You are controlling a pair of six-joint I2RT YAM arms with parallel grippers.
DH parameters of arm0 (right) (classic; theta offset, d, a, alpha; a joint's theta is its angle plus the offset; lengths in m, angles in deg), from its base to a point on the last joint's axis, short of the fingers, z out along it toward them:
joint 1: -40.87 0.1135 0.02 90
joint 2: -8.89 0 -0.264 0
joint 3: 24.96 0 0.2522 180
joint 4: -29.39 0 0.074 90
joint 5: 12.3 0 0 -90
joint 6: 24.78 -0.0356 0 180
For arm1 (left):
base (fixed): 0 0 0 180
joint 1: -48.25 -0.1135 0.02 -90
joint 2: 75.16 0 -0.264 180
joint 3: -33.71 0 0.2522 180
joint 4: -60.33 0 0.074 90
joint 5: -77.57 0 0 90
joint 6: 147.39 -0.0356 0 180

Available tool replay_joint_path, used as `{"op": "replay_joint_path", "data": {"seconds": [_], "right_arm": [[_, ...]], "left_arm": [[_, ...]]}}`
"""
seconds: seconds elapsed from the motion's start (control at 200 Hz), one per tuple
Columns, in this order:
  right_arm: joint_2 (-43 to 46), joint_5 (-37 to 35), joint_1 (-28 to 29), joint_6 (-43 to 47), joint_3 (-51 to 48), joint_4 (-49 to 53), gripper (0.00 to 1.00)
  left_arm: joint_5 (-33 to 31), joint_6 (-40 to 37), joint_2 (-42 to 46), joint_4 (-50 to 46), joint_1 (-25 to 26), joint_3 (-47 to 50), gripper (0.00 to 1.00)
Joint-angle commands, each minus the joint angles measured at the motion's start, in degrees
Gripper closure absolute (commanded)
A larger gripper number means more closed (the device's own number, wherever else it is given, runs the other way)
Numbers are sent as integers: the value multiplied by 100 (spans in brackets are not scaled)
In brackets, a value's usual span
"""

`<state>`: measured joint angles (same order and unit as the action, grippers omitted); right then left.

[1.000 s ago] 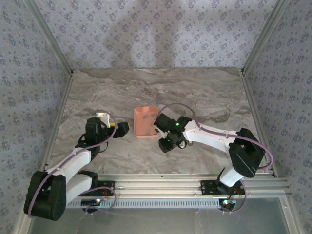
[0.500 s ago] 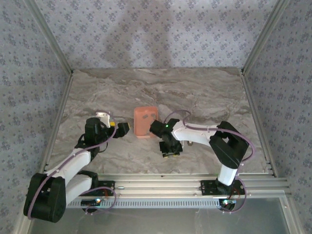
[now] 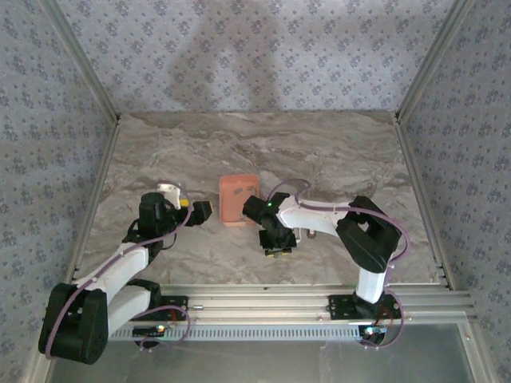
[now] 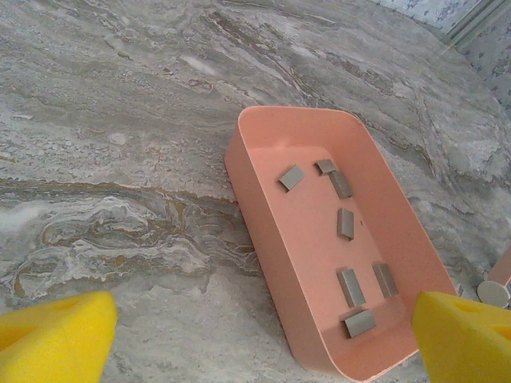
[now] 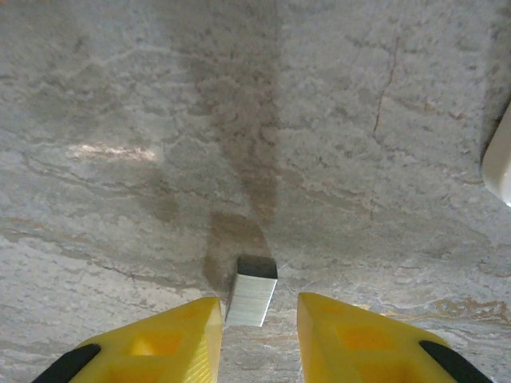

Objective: Load the staples into the stapler

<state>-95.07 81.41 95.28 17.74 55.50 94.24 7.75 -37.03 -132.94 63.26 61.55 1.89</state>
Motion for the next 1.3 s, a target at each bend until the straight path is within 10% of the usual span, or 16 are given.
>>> {"op": "replay_joint_path", "data": {"seconds": [0.0, 1.294], "right_arm": [[-150, -107, 1, -132, 113, 180, 70], [-503, -236, -130, 193, 282, 102, 77]], "left_arm": [[119, -124, -15, 71, 32, -83, 5], [135, -181, -103, 1, 32, -162, 5]]}}
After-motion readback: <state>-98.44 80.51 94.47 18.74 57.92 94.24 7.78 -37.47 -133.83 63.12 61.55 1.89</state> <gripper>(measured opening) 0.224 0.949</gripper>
